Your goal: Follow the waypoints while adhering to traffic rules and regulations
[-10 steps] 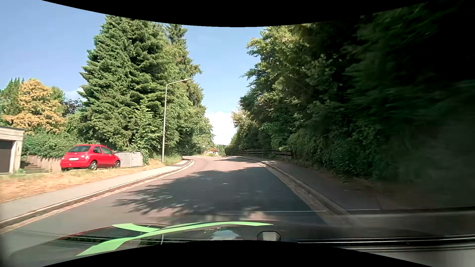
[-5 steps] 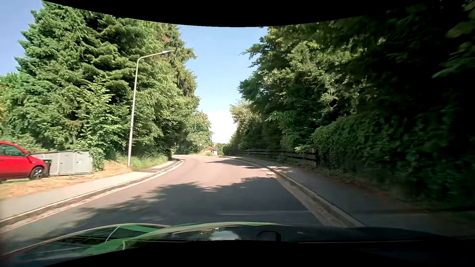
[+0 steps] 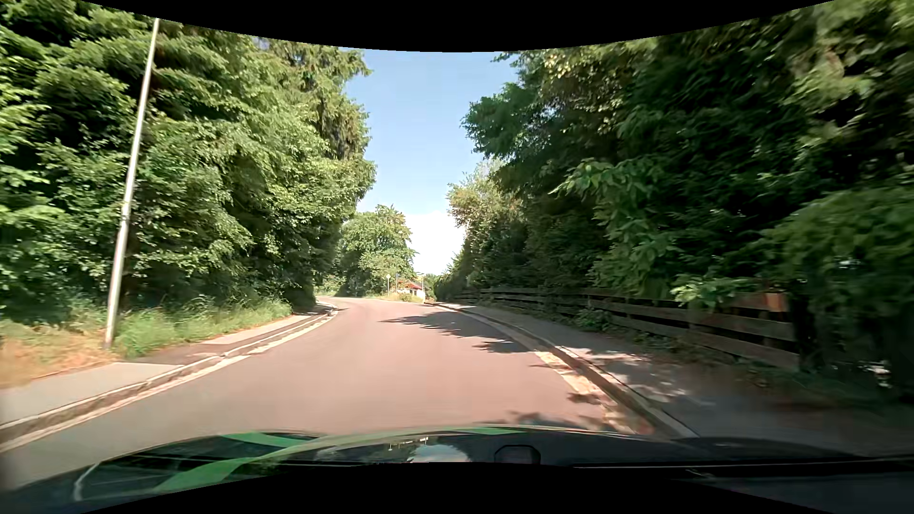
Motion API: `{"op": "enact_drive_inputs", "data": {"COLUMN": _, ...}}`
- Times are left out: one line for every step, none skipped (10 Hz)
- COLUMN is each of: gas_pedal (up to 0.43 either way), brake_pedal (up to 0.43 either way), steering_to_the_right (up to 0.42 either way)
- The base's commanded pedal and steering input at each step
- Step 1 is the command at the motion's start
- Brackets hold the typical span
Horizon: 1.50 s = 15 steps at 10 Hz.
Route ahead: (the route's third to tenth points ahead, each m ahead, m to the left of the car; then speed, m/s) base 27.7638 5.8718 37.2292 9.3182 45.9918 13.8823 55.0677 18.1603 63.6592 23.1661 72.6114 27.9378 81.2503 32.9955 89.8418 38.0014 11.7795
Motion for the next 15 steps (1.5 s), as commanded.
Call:
{"op": "enact_drive_inputs", "data": {"gas_pedal": 0.268, "brake_pedal": 0.000, "steering_to_the_right": -0.039}}
{"op": "enact_drive_inputs", "data": {"gas_pedal": 0.268, "brake_pedal": 0.000, "steering_to_the_right": -0.043}}
{"op": "enact_drive_inputs", "data": {"gas_pedal": 0.280, "brake_pedal": 0.000, "steering_to_the_right": -0.046}}
{"op": "enact_drive_inputs", "data": {"gas_pedal": 0.280, "brake_pedal": 0.000, "steering_to_the_right": -0.048}}
{"op": "enact_drive_inputs", "data": {"gas_pedal": 0.280, "brake_pedal": 0.000, "steering_to_the_right": -0.052}}
{"op": "enact_drive_inputs", "data": {"gas_pedal": 0.280, "brake_pedal": 0.000, "steering_to_the_right": -0.054}}
{"op": "enact_drive_inputs", "data": {"gas_pedal": 0.280, "brake_pedal": 0.000, "steering_to_the_right": -0.054}}
{"op": "enact_drive_inputs", "data": {"gas_pedal": 0.268, "brake_pedal": 0.000, "steering_to_the_right": -0.055}}
{"op": "enact_drive_inputs", "data": {"gas_pedal": 0.268, "brake_pedal": 0.000, "steering_to_the_right": -0.055}}
{"op": "enact_drive_inputs", "data": {"gas_pedal": 0.268, "brake_pedal": 0.000, "steering_to_the_right": -0.057}}
{"op": "enact_drive_inputs", "data": {"gas_pedal": 0.280, "brake_pedal": 0.000, "steering_to_the_right": -0.059}}
{"op": "enact_drive_inputs", "data": {"gas_pedal": 0.287, "brake_pedal": 0.000, "steering_to_the_right": -0.059}}
{"op": "enact_drive_inputs", "data": {"gas_pedal": 0.299, "brake_pedal": 0.000, "steering_to_the_right": -0.059}}
{"op": "enact_drive_inputs", "data": {"gas_pedal": 0.299, "brake_pedal": 0.000, "steering_to_the_right": -0.060}}
{"op": "enact_drive_inputs", "data": {"gas_pedal": 0.299, "brake_pedal": 0.000, "steering_to_the_right": -0.061}}
